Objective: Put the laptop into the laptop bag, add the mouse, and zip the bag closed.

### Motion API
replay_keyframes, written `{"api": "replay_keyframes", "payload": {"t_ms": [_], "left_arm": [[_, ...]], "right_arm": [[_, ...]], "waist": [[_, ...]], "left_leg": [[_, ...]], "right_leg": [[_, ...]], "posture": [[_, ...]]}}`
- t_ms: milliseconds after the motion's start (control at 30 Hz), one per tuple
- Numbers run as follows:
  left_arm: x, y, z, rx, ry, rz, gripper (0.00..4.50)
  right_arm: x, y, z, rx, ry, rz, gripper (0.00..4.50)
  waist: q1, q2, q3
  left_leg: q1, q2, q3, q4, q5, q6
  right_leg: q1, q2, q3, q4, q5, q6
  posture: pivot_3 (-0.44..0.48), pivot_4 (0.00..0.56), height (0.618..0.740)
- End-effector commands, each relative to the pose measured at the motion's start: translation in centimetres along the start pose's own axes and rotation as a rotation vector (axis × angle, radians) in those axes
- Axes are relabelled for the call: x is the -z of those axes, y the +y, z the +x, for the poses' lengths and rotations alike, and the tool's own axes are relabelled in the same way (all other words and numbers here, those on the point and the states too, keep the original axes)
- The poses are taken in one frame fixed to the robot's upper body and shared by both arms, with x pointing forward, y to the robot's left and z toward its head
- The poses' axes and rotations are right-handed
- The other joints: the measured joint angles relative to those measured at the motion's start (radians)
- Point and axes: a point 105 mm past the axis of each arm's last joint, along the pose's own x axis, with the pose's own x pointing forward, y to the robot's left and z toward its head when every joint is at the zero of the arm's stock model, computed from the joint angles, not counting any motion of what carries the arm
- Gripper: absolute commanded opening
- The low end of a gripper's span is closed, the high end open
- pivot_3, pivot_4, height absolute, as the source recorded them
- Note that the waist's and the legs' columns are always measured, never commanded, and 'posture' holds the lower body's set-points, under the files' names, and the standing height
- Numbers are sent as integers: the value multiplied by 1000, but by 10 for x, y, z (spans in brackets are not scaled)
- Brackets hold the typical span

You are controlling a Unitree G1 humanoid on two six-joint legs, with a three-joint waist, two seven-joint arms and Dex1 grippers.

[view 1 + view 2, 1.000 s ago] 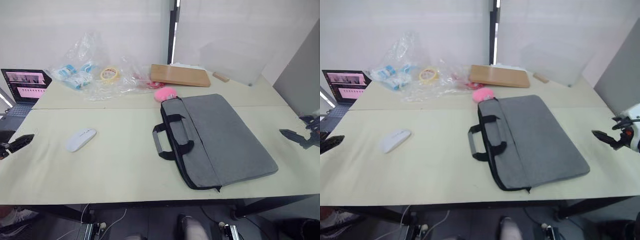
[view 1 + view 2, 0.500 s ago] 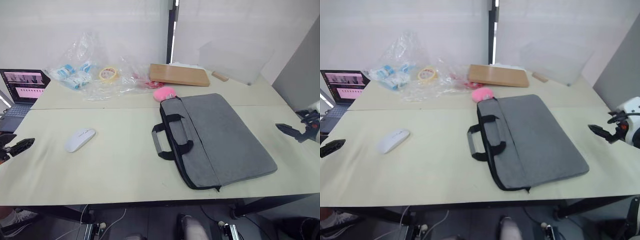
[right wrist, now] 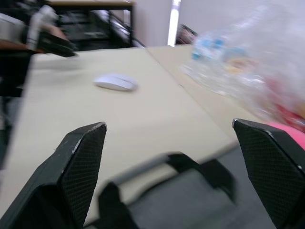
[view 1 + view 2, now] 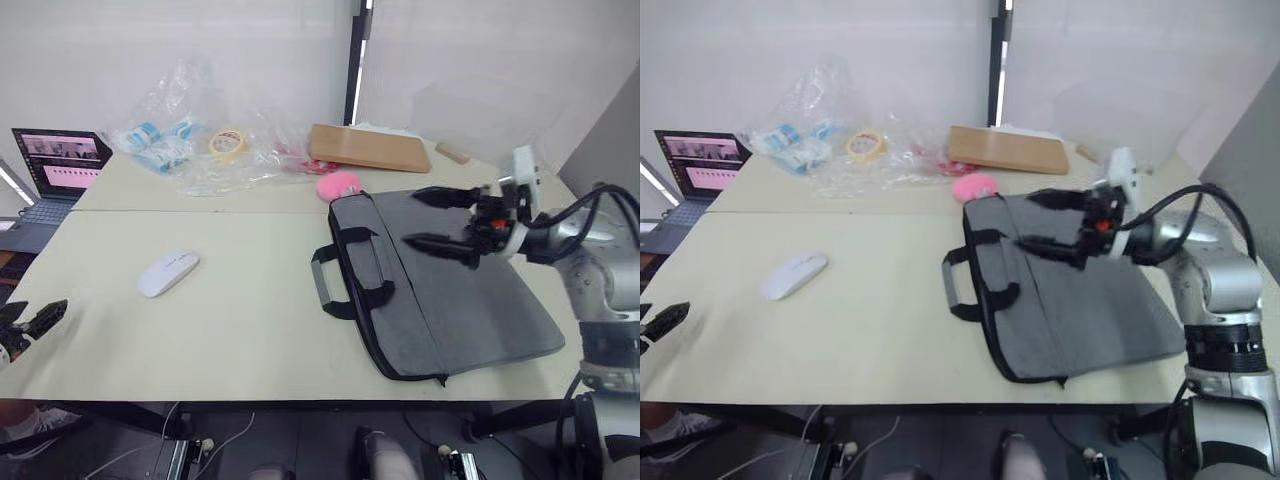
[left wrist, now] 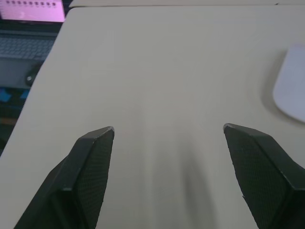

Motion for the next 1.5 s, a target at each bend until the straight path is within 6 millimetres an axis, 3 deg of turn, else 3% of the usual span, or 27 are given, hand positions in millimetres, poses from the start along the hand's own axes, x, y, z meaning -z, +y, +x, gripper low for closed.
{"api": "replay_keyframes", "payload": {"t_ms": [33,167,300,433,667,800,933,1167,1500], "left_arm": [[-25,0,-9,-67,-95,75,3845],[-19,-13,-19,-11,-69,66,3845],[-34,-19,-35,51,-158,12,3845],[-43,-43,-39,187,-154,50,3845],[-64,-80,5,389,-92,151,3845],[-62,-91,44,458,-73,205,3845],[-58,-98,65,504,-69,186,3845],[-41,-114,87,584,-6,200,3845],[-28,-118,96,583,37,248,3845]], "right_arm": [[-23,16,7,-66,-64,-35,4451],[-31,30,24,-167,-97,-30,4451],[-25,34,27,-191,-58,-53,4451],[-26,33,25,-186,-44,-55,4451],[-20,26,28,-116,-5,-47,4451],[-16,29,26,-97,18,-38,4451],[-16,32,24,-74,23,-38,4451],[-18,33,23,-31,31,-20,4451],[-17,35,19,-24,51,-16,4451]], "waist": [[6,0,0],[11,-1,-1],[6,-1,-1],[2,-1,-1],[8,-1,-1],[5,-1,-1],[-12,-3,-1],[-9,-3,-2],[-3,-4,-2]], "left_leg": [[0,0,0,0,0,0],[1,0,1,0,0,-1],[2,1,1,-1,0,-1],[3,1,2,-2,0,-1],[5,0,1,-1,1,-3],[8,-1,1,-3,1,-3],[11,-1,2,-3,0,0],[7,-1,2,3,-2,3],[8,-1,1,5,-3,5]], "right_leg": [[0,0,0,0,0,0],[1,0,0,1,0,0],[1,2,1,1,-1,-2],[1,2,1,1,-1,-2],[4,2,1,2,-1,-3],[9,3,1,1,-1,-4],[11,3,1,0,-1,-4],[13,2,1,1,0,-3],[13,2,0,1,0,-2]], "posture": [[0,150,740],[0,150,740],[0,150,740],[0,150,740],[0,150,740],[0,150,740],[0,150,740],[0,150,740],[0,150,740]]}}
